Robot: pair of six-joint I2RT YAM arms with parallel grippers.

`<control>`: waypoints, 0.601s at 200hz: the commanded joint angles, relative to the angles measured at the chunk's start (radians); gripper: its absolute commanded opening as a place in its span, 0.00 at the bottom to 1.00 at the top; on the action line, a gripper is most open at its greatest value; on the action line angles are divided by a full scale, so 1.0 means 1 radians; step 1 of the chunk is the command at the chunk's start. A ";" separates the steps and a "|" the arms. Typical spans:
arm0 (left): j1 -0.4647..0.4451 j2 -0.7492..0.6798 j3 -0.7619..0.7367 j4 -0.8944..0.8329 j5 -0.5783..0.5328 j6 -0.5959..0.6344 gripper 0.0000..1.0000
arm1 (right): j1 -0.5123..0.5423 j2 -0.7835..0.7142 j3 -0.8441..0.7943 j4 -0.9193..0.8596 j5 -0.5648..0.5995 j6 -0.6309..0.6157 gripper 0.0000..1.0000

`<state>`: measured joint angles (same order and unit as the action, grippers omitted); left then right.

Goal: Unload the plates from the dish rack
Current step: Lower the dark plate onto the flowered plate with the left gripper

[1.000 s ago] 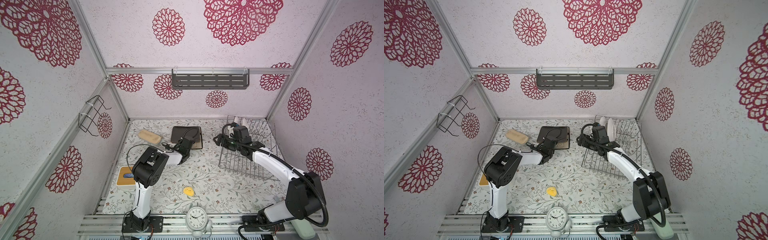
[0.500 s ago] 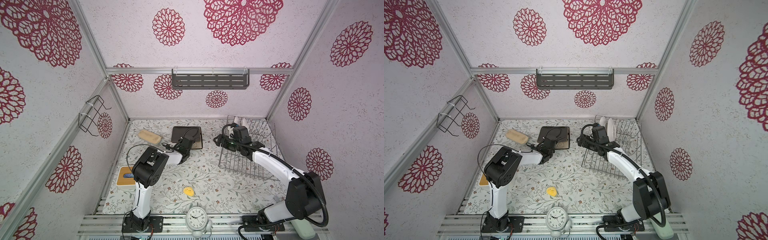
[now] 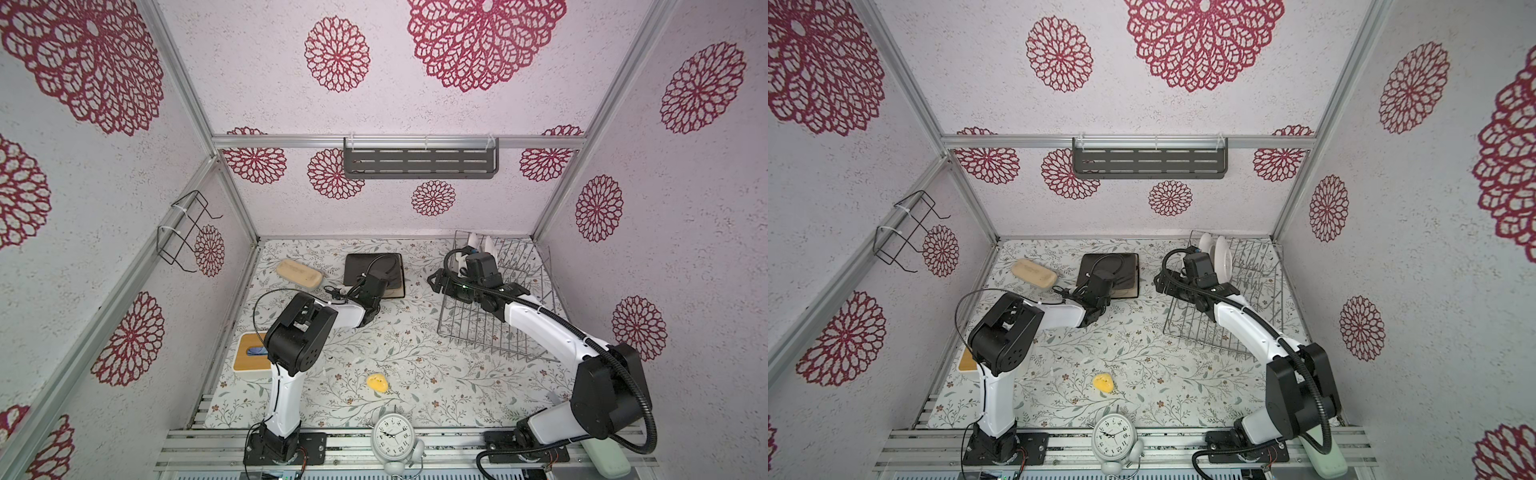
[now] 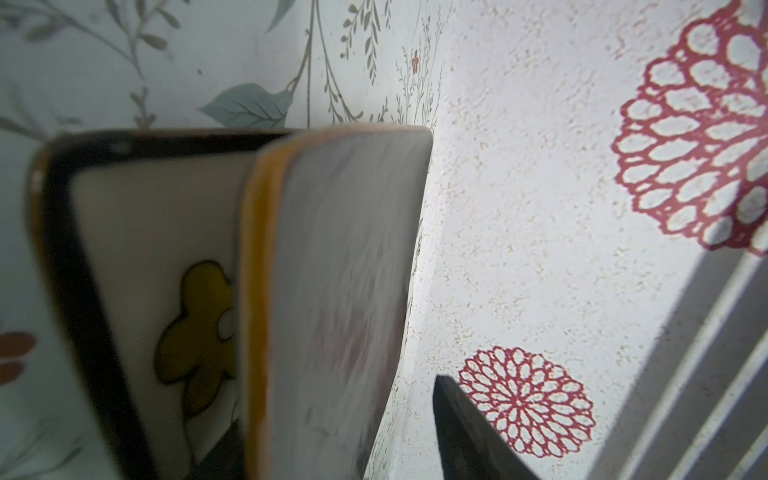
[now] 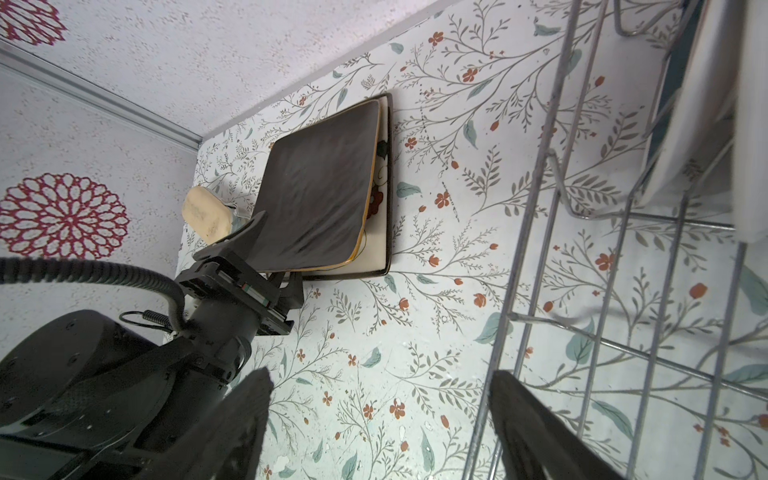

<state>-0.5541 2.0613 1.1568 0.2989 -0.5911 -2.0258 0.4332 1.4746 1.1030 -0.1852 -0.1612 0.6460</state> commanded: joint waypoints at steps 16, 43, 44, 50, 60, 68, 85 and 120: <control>-0.005 -0.034 0.053 0.002 -0.013 -0.003 0.70 | 0.005 -0.022 0.039 0.003 0.022 -0.023 0.86; -0.008 -0.042 0.059 -0.029 -0.012 -0.001 0.76 | 0.004 -0.023 0.037 0.001 0.023 -0.023 0.85; -0.007 -0.042 0.059 -0.030 -0.011 -0.002 0.76 | 0.004 -0.023 0.037 0.002 0.023 -0.023 0.85; -0.007 -0.045 0.062 -0.041 -0.010 -0.003 0.77 | 0.004 -0.023 0.035 0.001 0.023 -0.022 0.85; -0.008 -0.048 0.064 -0.051 -0.009 0.000 0.78 | 0.005 -0.024 0.035 0.003 0.023 -0.022 0.85; -0.010 -0.052 0.068 -0.067 -0.008 0.000 0.79 | 0.004 -0.025 0.035 0.003 0.023 -0.022 0.85; -0.014 -0.061 0.079 -0.110 -0.009 0.000 0.82 | 0.004 -0.026 0.035 0.004 0.024 -0.023 0.86; -0.017 -0.074 0.080 -0.148 -0.006 -0.001 0.87 | 0.005 -0.028 0.029 0.015 0.022 -0.019 0.86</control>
<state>-0.5632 2.0537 1.2110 0.1722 -0.5873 -2.0281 0.4332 1.4746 1.1030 -0.1852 -0.1604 0.6456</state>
